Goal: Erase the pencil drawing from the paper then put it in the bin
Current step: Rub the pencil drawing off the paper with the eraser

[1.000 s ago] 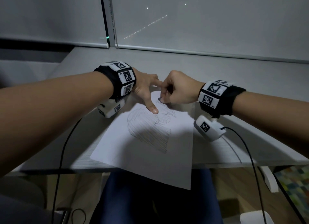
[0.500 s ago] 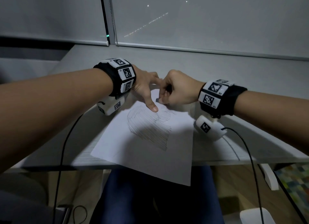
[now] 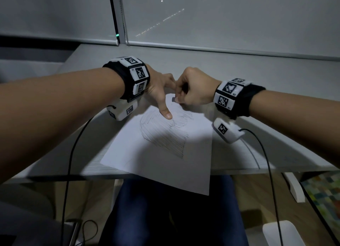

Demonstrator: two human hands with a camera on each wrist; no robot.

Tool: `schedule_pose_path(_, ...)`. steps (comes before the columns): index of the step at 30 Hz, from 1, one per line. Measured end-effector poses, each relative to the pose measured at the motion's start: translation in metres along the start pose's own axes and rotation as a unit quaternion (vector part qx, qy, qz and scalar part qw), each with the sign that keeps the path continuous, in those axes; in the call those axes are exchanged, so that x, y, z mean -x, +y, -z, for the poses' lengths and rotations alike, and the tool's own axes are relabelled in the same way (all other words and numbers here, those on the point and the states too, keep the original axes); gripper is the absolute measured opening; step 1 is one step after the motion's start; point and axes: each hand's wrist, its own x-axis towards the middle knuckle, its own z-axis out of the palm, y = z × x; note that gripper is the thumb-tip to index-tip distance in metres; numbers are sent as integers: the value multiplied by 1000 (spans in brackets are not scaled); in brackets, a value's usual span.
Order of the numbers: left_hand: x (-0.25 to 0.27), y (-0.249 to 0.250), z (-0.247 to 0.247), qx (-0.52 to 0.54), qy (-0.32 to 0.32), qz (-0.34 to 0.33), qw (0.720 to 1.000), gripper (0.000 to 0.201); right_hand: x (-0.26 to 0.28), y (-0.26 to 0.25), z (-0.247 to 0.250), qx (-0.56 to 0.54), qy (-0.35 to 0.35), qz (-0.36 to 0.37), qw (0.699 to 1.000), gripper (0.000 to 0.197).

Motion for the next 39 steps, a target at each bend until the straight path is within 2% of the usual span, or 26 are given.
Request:
schedule_pose_path(2,-1,-1,1,1,-17,-5,1000,117,-6,4,-1,3,19,-20,1000,12)
schedule_pose_path(5,-3,-1,1,-9,-10,2,1000,130,0,-3,-4,-1,14,-6,1000,12)
schedule_pose_path(9,0,1,-1,19,23,22,999,123,15,-19,-7,-2,-39,55,998,8)
schedule_pose_path(12,0,1,-1,20,23,18,999,119,3,-13,-2,12,-6,23,1000,10)
schedule_pose_path(14,-1,-1,-1,26,15,13,999,124,-4,-9,-1,24,18,-1,1000,14)
schedule_pose_path(17,0,-2,0,30,10,14,999,130,-2,-11,-5,33,23,2,999,15)
schedule_pose_path(22,2,2,-1,24,28,17,999,109,13,-16,-6,-5,-30,51,998,7)
schedule_pose_path(24,3,3,-1,25,31,16,999,108,9,-13,-5,-2,-16,44,999,9)
schedule_pose_path(28,0,3,1,4,20,11,1000,126,-3,-1,-3,14,32,7,999,10)
schedule_pose_path(30,0,3,1,7,20,14,1000,126,-1,-2,-4,16,19,21,999,8)
schedule_pose_path(33,-1,2,1,12,26,13,999,116,11,-7,-5,-2,-36,69,997,5)
schedule_pose_path(35,-3,3,1,8,25,10,1000,122,18,-6,0,-16,-68,88,994,4)
schedule_pose_path(37,-1,1,4,8,17,-3,1000,130,16,5,7,-29,-39,73,996,6)
schedule_pose_path(39,1,-1,8,32,1,-18,999,129,14,23,12,-49,36,17,998,9)
